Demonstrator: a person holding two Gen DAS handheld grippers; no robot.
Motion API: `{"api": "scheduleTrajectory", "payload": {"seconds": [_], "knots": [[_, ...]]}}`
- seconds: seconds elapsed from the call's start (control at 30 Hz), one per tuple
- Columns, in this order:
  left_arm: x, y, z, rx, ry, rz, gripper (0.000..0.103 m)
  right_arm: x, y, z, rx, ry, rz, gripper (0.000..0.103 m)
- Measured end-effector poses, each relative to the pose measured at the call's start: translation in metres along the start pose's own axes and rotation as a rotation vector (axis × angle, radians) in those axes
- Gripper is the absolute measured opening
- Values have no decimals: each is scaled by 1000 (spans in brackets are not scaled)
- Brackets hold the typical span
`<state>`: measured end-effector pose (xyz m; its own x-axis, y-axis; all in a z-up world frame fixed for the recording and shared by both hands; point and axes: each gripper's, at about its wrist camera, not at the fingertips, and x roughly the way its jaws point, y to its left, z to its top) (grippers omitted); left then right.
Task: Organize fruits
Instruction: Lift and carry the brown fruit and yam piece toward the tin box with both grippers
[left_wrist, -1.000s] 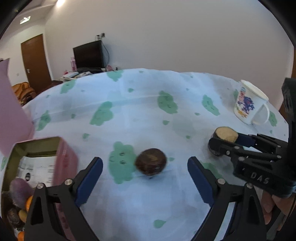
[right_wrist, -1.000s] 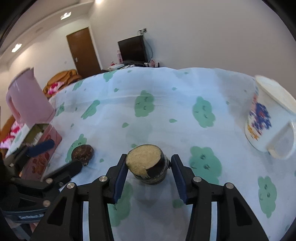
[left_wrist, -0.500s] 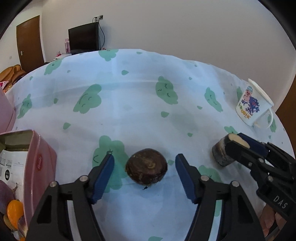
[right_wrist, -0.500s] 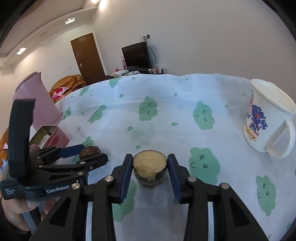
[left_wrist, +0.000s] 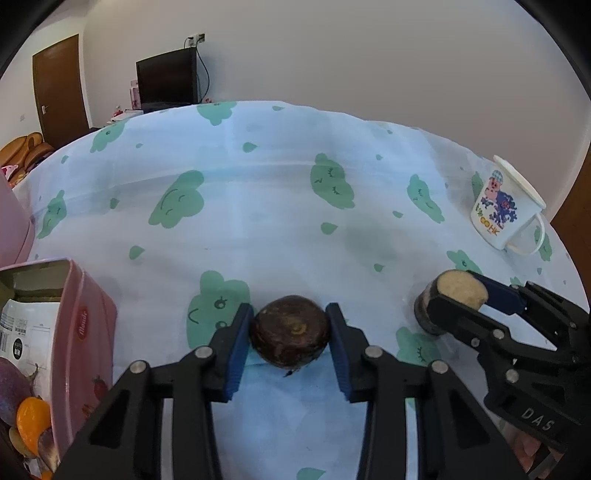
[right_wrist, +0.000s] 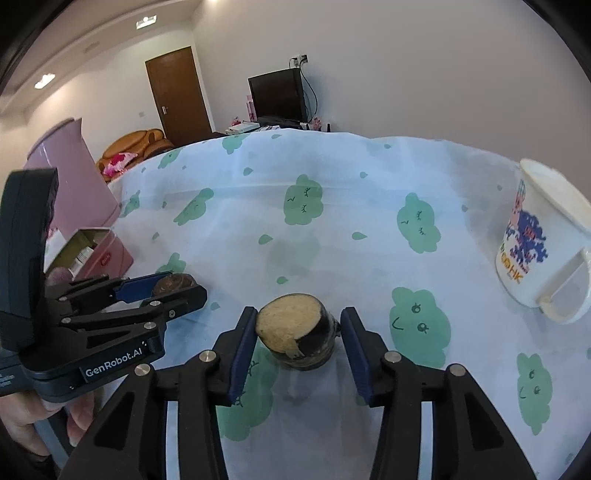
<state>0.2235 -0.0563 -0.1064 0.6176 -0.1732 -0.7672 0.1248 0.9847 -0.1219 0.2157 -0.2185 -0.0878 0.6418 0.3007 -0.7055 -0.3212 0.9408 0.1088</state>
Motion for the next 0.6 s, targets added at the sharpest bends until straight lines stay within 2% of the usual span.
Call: {"api": "scheduleTrajectory", "payload": {"seconds": [0.6], "knots": [[-27,-11,-5,60,-146,58,41,-20,4,-2,-31,-102,10,44]]}}
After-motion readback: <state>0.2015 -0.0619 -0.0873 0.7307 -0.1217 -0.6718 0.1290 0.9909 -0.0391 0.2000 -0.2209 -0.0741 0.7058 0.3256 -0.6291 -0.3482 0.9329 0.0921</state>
